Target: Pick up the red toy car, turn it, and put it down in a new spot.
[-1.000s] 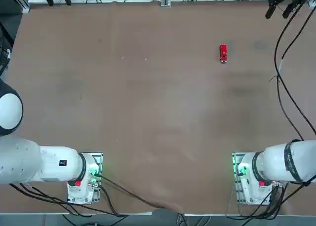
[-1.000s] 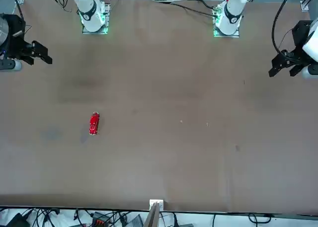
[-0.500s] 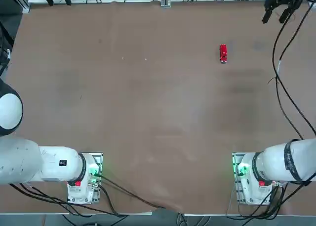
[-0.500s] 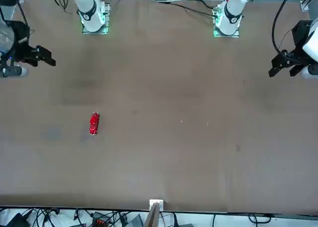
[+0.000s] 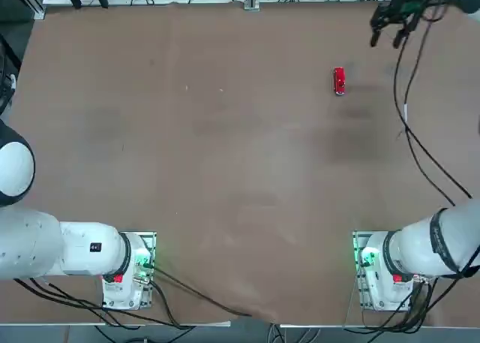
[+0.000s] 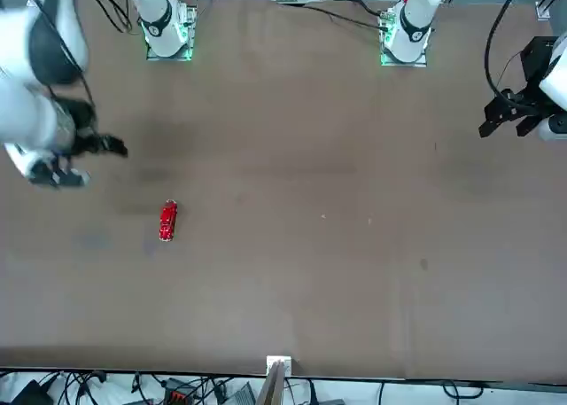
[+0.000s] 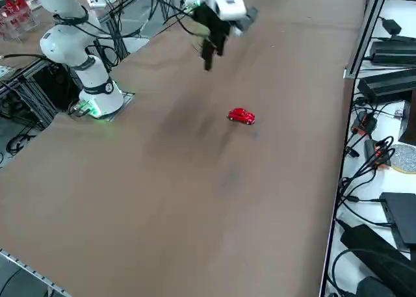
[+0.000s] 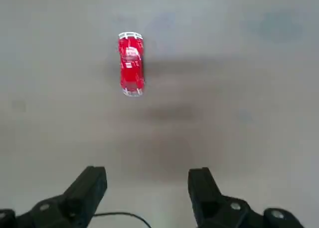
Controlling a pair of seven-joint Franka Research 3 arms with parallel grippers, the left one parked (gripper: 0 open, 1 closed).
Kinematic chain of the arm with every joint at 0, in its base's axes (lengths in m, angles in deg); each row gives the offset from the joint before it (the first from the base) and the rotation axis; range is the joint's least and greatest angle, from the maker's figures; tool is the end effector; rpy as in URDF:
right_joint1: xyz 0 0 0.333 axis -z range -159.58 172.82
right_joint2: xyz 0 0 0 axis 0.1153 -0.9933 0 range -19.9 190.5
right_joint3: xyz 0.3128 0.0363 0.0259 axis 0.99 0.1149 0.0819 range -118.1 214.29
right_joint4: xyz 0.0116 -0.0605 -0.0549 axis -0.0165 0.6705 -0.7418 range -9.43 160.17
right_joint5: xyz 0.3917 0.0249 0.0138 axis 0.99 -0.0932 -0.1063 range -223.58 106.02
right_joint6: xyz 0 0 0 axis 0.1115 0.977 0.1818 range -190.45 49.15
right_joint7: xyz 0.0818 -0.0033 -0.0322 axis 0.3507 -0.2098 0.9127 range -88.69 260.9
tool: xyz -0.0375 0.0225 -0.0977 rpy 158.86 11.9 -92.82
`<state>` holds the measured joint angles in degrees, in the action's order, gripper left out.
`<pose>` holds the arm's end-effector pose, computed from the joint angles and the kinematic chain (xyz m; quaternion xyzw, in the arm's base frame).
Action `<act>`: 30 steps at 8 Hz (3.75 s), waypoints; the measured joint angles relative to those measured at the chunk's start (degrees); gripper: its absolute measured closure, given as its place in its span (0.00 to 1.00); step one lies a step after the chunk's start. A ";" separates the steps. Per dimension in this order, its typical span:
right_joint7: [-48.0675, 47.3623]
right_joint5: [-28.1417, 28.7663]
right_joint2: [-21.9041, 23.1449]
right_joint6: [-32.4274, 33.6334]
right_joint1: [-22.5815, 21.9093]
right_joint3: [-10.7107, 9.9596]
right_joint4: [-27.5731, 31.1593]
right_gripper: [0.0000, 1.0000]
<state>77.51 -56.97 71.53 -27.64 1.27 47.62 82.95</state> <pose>0.6050 0.0547 0.4255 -0.9947 0.0370 0.0956 0.0028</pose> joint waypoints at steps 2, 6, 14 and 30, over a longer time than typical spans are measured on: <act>-3.17 0.00 -8.51 -11.69 -2.44 0.05 0.12 0.00; -3.91 0.00 -17.56 -26.27 -3.82 0.05 1.35 0.00; -3.93 0.00 -17.92 -41.77 -3.74 -0.39 11.67 0.14; -36.12 0.07 -10.23 -10.42 18.56 -4.25 -5.52 0.48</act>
<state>41.39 -56.89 61.30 -38.05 19.83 43.37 77.43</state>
